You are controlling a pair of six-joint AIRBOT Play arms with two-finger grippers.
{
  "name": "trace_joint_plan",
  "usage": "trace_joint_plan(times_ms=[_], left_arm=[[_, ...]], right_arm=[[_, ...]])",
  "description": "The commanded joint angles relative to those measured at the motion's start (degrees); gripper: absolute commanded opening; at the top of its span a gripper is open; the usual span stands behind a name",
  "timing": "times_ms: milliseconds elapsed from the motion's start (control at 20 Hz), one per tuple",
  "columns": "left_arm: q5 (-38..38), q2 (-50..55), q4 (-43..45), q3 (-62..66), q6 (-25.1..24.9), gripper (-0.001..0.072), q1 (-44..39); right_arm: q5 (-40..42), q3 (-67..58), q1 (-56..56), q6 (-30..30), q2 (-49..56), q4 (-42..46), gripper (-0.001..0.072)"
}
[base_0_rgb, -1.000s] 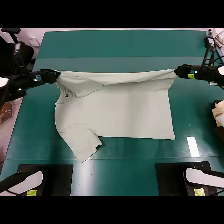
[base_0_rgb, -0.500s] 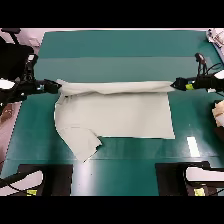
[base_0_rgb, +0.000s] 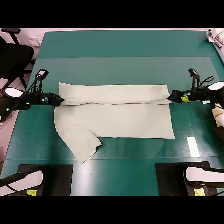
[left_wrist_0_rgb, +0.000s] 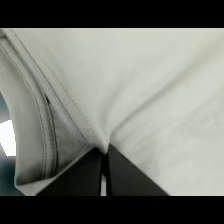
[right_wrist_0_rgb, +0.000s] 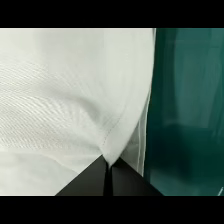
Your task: Fold the shirts.
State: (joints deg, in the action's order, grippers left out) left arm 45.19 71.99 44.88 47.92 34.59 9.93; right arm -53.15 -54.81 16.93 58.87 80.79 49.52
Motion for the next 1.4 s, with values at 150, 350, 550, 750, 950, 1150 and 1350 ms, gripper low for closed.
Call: trace_joint_plan(times_ms=[150, 350, 550, 750, 950, 1150, 1350], left_arm=[[1.9, -1.8, 0.2, -0.6, 6.1, 0.0651, 1.8], [12.5, -9.9, 0.3, -0.7, 12.2, 0.0665, 10.0], [24.6, -19.7, 10.0, -1.7, 23.0, 0.0665, 14.9], [30.0, -20.6, 12.9, -9.8, 30.1, 0.0666, 14.9], [25.3, -20.5, 11.5, -18.9, 34.4, 0.0713, 14.9], [25.4, -20.5, 9.4, -23.9, 37.6, 0.0713, 13.9], [24.9, -20.5, 7.8, -27.0, 38.8, 0.0713, 9.0]], right_arm=[[-5.8, -2.4, 1.6, 0.0, -0.2, -0.3, 0.0633], [-9.7, -3.6, 6.9, 0.5, -6.0, 0.2, 0.0632], [-23.4, -2.4, 12.6, 2.8, -14.4, 0.1, 0.0631], [-25.1, 8.1, 16.8, 3.1, -22.7, 0.2, 0.0631], [-23.2, 18.3, 19.2, 4.1, -28.1, 0.0, 0.0632], [-23.1, 22.5, 19.2, 4.1, -29.5, -0.1, 0.0630], [-23.1, 22.4, 19.2, 4.2, -29.5, -0.5, 0.0630]])
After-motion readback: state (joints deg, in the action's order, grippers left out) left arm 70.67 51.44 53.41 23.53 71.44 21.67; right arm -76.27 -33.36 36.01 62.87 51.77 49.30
